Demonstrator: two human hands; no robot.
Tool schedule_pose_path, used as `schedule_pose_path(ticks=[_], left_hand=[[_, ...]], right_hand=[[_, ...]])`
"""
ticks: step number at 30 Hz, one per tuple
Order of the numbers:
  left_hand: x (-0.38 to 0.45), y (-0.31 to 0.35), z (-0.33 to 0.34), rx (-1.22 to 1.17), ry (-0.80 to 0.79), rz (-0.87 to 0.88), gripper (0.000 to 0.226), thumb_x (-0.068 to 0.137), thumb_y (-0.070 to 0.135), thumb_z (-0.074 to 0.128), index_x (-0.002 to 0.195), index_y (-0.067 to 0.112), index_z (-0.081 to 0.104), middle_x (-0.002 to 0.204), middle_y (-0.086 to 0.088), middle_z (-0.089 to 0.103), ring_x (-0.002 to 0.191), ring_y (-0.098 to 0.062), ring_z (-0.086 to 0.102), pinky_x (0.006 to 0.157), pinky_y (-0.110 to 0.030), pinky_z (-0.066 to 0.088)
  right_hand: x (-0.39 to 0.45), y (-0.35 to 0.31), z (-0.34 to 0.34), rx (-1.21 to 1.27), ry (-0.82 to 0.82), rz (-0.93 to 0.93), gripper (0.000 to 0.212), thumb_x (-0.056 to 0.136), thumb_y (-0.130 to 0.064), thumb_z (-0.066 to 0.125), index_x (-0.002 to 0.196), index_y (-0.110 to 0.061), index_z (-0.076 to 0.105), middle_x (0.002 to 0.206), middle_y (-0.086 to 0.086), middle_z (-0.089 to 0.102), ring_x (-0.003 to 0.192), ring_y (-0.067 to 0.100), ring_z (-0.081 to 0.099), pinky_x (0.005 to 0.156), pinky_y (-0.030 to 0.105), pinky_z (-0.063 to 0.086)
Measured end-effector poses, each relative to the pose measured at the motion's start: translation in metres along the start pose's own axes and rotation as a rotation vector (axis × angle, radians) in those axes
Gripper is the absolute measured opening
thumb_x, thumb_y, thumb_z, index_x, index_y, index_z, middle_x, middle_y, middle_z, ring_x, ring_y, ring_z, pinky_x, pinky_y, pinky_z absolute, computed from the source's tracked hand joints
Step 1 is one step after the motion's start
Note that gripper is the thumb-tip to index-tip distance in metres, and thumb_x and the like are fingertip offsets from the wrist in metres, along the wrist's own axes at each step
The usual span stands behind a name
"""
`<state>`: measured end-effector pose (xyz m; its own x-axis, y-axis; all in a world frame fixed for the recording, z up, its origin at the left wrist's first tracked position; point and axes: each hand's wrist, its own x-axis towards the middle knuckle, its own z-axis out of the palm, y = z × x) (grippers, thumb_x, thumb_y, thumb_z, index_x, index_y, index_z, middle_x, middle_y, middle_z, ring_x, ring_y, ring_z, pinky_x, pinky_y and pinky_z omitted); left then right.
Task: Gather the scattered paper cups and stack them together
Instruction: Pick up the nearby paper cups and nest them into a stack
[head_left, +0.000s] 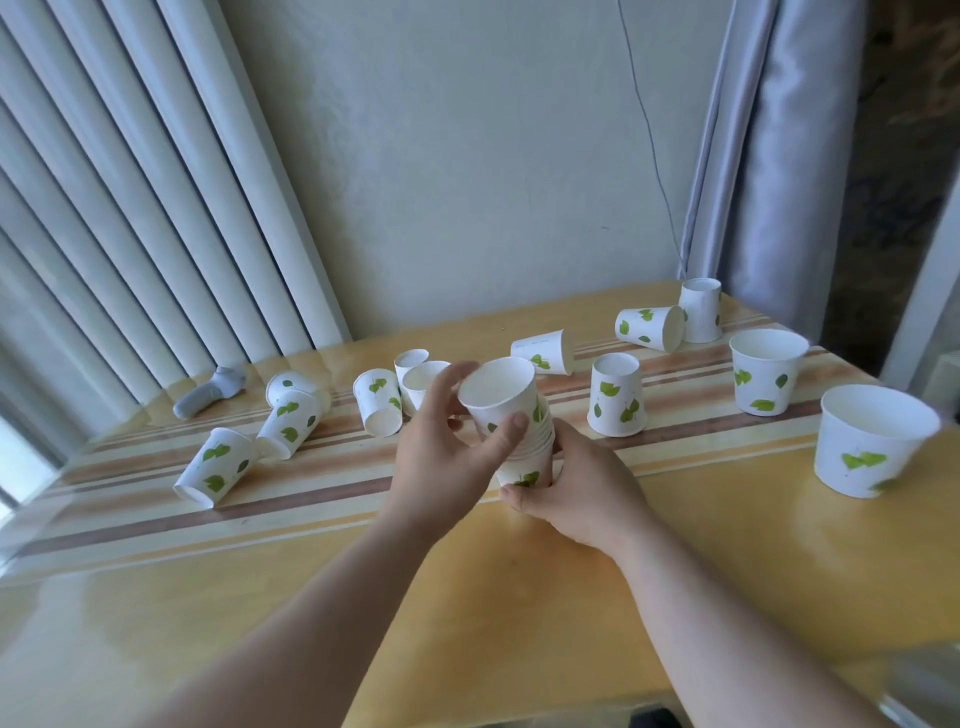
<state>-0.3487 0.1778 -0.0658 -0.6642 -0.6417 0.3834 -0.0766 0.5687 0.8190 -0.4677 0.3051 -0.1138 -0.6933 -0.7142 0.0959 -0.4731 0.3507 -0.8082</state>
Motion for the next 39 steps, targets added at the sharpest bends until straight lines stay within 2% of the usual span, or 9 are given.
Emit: schedule_pose_path(ticks=[7, 12, 14, 18, 24, 30, 32, 35, 39], left_hand=[[-0.007, -0.015, -0.021, 0.053, -0.125, 0.027, 0.098, 0.07, 0.077, 0.079, 0.153, 0.045, 0.039, 0.139, 0.031, 0.059, 0.136, 0.005, 0.053, 0.11, -0.026, 0.045], [0.003, -0.061, -0.098, 0.355, 0.195, -0.074, 0.051, 0.09, 0.047, 0.072, 0.139, 0.035, 0.061, 0.132, 0.008, 0.065, 0.129, -0.023, 0.057, 0.112, -0.048, 0.047], [0.014, -0.083, -0.134, 0.547, 0.296, -0.206, 0.058, 0.091, 0.031, 0.071, 0.147, 0.03, 0.055, 0.148, -0.006, 0.054, 0.138, -0.035, 0.046, 0.118, -0.053, 0.039], [0.036, -0.122, -0.201, 0.859, 0.244, -0.535, 0.093, 0.09, 0.045, 0.071, 0.166, 0.037, 0.018, 0.173, -0.016, 0.018, 0.156, -0.044, 0.022, 0.126, -0.058, 0.022], [0.037, -0.16, -0.243, 0.909, -0.016, -0.638, 0.087, 0.098, 0.06, 0.057, 0.167, 0.053, 0.005, 0.147, -0.014, 0.064, 0.129, -0.045, 0.058, 0.104, -0.054, 0.052], [0.011, -0.114, -0.209, 0.206, 0.318, -0.447, 0.092, 0.096, 0.02, 0.067, 0.139, 0.084, 0.016, 0.112, 0.02, 0.06, 0.1, -0.031, 0.068, 0.08, -0.04, 0.054], [0.011, -0.094, -0.191, -0.056, 0.388, -0.292, 0.088, 0.09, 0.012, 0.075, 0.134, 0.074, 0.029, 0.118, 0.018, 0.062, 0.1, -0.018, 0.071, 0.088, -0.039, 0.058], [0.014, -0.061, -0.162, -0.296, 0.364, -0.147, 0.073, 0.086, 0.009, 0.086, 0.13, 0.046, 0.04, 0.133, -0.012, 0.066, 0.092, -0.011, 0.08, 0.082, -0.032, 0.065], [0.02, -0.031, -0.129, -0.296, 0.179, -0.042, 0.068, 0.076, 0.026, 0.09, 0.122, 0.04, 0.042, 0.119, -0.008, 0.073, 0.102, -0.018, 0.08, 0.087, -0.042, 0.066]], right_hand=[[-0.004, -0.003, 0.0, -0.024, 0.006, 0.001, 0.061, 0.076, -0.058, 0.085, 0.129, -0.044, 0.059, 0.109, -0.026, 0.071, 0.106, 0.009, 0.069, 0.089, 0.04, 0.06], [-0.005, -0.036, 0.013, -0.049, -0.008, -0.052, 0.064, 0.064, -0.065, 0.083, 0.119, -0.04, 0.063, 0.11, -0.021, 0.073, 0.115, 0.017, 0.066, 0.098, 0.045, 0.057], [-0.001, -0.057, 0.029, -0.016, -0.095, -0.099, 0.06, 0.068, -0.058, 0.089, 0.12, -0.041, 0.064, 0.115, -0.024, 0.073, 0.115, 0.011, 0.066, 0.098, 0.04, 0.056], [0.018, -0.082, 0.065, 0.025, -0.24, -0.171, 0.052, 0.075, -0.041, 0.096, 0.112, -0.048, 0.06, 0.111, -0.03, 0.069, 0.107, -0.004, 0.065, 0.087, 0.018, 0.051], [0.036, -0.07, 0.101, 0.001, -0.15, -0.16, 0.054, 0.072, -0.051, 0.091, 0.117, -0.041, 0.063, 0.109, -0.025, 0.073, 0.099, 0.002, 0.072, 0.089, 0.04, 0.062], [0.04, -0.064, 0.104, 0.022, -0.155, -0.145, 0.059, 0.069, -0.054, 0.091, 0.12, -0.044, 0.062, 0.109, -0.029, 0.073, 0.094, -0.005, 0.073, 0.087, 0.039, 0.063], [0.04, -0.064, 0.104, 0.024, -0.156, -0.148, 0.058, 0.07, -0.051, 0.092, 0.12, -0.042, 0.063, 0.108, -0.026, 0.073, 0.093, -0.004, 0.074, 0.087, 0.039, 0.063], [0.04, -0.063, 0.105, 0.011, -0.123, -0.176, 0.058, 0.069, -0.051, 0.092, 0.118, -0.038, 0.064, 0.109, -0.019, 0.073, 0.095, 0.004, 0.075, 0.086, 0.042, 0.063], [0.039, -0.062, 0.103, -0.006, -0.056, -0.198, 0.059, 0.069, -0.054, 0.091, 0.12, -0.036, 0.065, 0.111, -0.016, 0.073, 0.1, 0.013, 0.073, 0.087, 0.04, 0.06]])
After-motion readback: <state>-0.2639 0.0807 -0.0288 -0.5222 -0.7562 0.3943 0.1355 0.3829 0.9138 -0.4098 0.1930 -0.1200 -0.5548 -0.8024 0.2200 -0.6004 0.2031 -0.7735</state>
